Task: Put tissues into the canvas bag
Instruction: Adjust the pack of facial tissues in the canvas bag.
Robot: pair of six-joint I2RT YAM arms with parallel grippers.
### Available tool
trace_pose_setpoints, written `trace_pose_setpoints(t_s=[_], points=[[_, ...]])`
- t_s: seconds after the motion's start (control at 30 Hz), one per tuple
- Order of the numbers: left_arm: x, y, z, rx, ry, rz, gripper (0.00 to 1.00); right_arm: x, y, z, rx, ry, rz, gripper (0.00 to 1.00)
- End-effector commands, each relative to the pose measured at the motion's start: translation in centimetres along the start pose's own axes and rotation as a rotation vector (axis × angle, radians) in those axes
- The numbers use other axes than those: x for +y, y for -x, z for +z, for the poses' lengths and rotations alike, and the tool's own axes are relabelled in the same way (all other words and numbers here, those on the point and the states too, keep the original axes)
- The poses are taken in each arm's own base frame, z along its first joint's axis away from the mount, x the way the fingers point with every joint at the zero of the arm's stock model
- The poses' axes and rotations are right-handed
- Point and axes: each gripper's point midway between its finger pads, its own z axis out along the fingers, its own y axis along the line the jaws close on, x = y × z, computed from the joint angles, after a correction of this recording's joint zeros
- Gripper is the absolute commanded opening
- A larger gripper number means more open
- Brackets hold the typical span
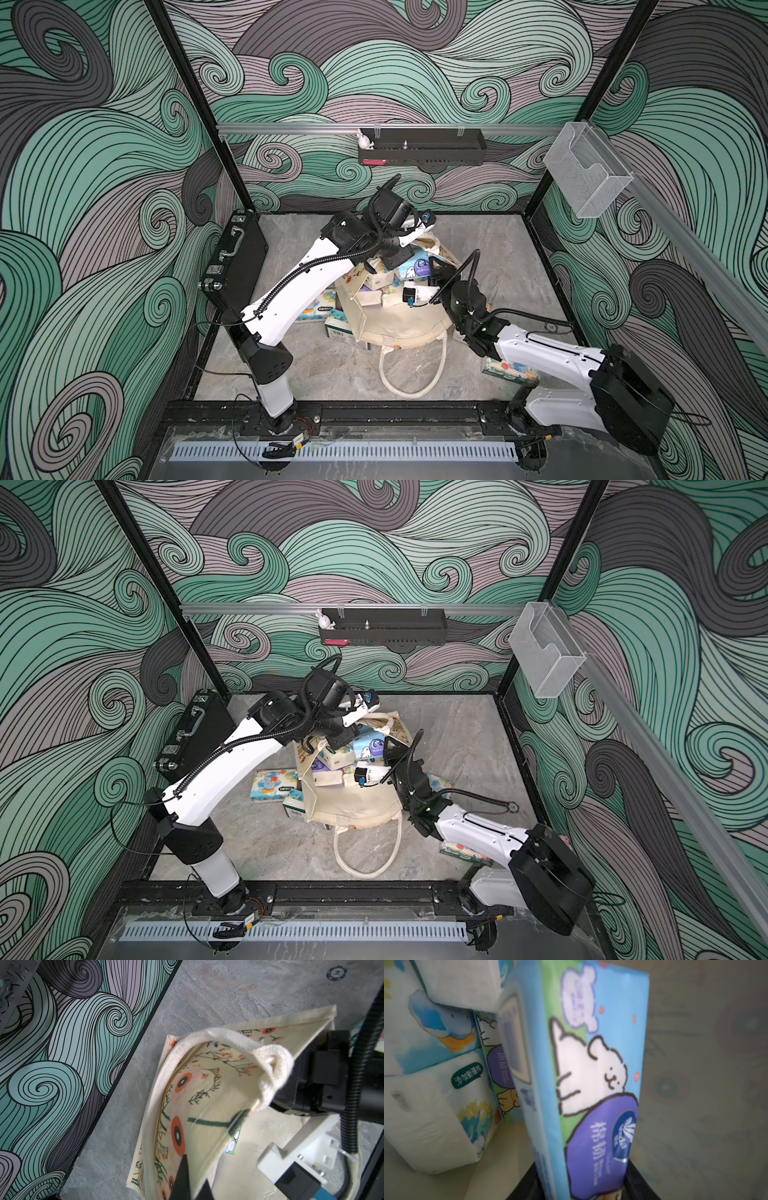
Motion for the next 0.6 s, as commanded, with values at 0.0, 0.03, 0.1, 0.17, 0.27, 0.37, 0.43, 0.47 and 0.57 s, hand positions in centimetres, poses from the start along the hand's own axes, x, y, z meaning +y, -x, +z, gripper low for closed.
trace_pose_setpoints(t_s=[0.0,0.03,0.1,0.17,0.27,0.37,0.43,0.47,0.57], points=[[0.3,1.6,-2.2,-0.079,0.003,0.0,0.0,-1.2,-0.2,0.2,-0.005,-0.051,0.006,0.49],[0.3,1.6,-2.2,-0.079,0.003,0.001,0.0,-0.4,0.0,0.3,-0.015,-0.031,0.007,0.5],[0.4,1.6,-2.3,-0.081,0.004,0.0,0.0,0.8,0.3,0.5,-0.023,-0.001,0.011,0.5],[0.4,1.7,-2.4,-0.084,0.003,0.0,0.0,1.9,0.8,0.8,-0.023,0.024,0.01,0.5],[0.4,1.8,-2.5,-0.092,0.0,-0.004,0.0,3.5,1.3,1.2,-0.024,0.059,0.013,0.51],[0.3,1.9,-2.8,-0.1,-0.007,-0.008,0.0,5.8,1.9,1.3,-0.033,0.143,0.037,0.53],[0.1,2.0,-2.9,-0.104,-0.015,-0.011,0.0,7.4,2.2,1.3,-0.032,0.217,0.06,0.58],[0.1,2.0,-2.8,-0.105,-0.017,-0.012,0.0,7.7,2.4,1.2,-0.024,0.235,0.09,0.62],[0.3,1.8,-2.6,-0.1,-0.008,-0.014,0.0,7.3,2.9,0.5,-0.009,0.25,0.198,0.73]])
